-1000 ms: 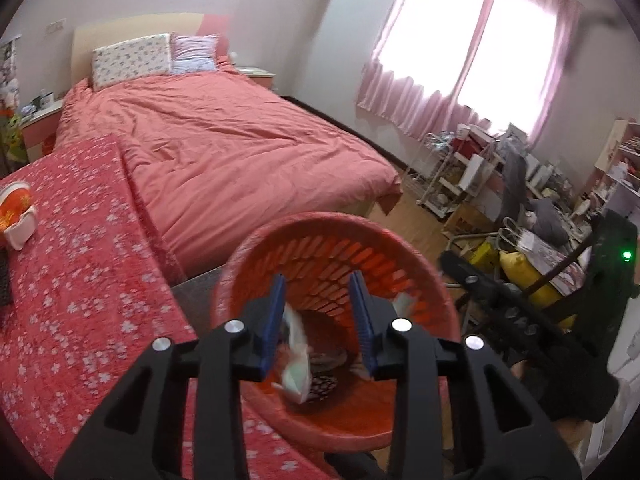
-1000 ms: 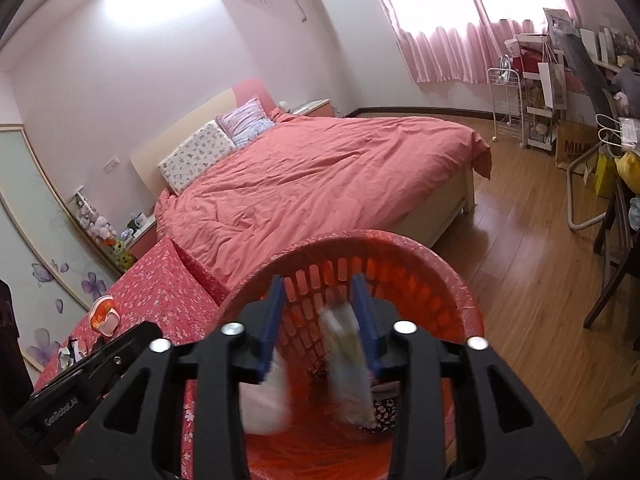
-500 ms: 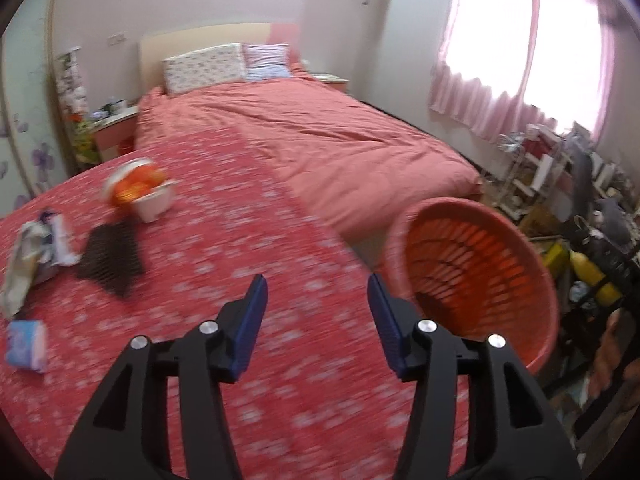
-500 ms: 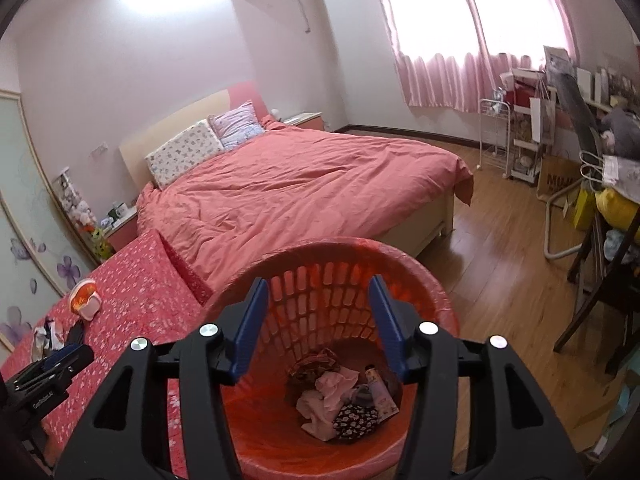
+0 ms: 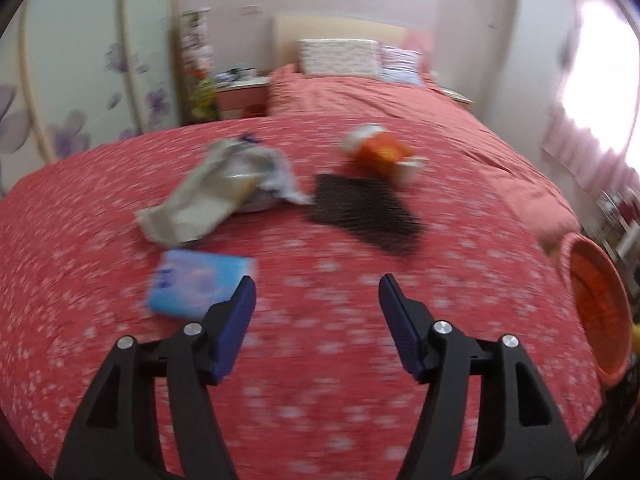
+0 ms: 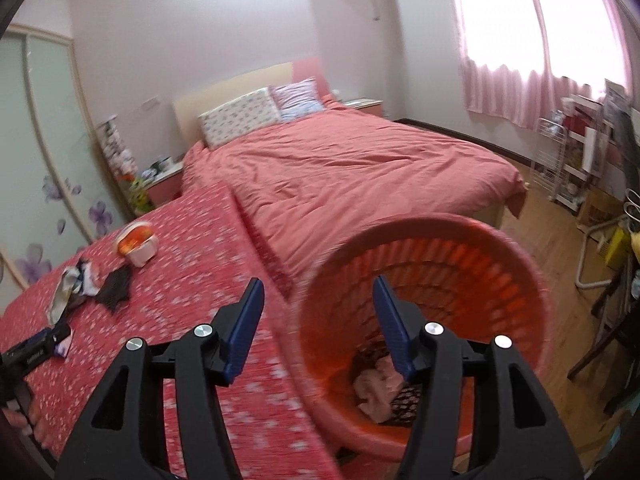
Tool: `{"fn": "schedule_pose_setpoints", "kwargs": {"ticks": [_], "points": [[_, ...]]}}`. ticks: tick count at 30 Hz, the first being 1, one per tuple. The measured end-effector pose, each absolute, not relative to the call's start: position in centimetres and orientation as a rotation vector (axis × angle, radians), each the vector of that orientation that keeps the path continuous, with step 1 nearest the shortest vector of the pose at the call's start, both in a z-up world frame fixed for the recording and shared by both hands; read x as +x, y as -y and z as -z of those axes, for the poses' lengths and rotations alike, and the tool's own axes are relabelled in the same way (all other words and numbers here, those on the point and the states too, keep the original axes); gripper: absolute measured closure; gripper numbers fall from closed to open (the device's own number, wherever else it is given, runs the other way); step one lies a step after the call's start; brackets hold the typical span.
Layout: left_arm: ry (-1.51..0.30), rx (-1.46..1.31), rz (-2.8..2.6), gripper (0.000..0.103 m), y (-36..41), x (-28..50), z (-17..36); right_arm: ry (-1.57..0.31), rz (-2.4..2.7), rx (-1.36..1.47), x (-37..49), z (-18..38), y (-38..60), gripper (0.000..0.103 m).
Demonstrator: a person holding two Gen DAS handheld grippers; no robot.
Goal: Collect trash
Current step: 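Move both open tools back over the items on the bed, then grasp the blue tissue pack with the left tool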
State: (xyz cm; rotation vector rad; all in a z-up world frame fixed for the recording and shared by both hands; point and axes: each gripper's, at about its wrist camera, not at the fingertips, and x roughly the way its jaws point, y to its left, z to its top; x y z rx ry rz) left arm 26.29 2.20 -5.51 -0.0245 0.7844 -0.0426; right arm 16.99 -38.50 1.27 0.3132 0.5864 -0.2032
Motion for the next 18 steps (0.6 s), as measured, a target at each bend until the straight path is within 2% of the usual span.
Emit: {"fn": "schedule_pose_setpoints", "kwargs": {"ticks": [8,18], "points": [[-0.838,-0.089,-0.077,0.03,-7.9,27.0,6.9,-0.63,0.112,0.263,18.5,-1.2,33.9,0.045],[-0.869,-0.092,-0.062,0.024,-8.6,28.3,7.9,-0.661,0.062,0.222,20.0,-1.0,30.4,0.044]]}}
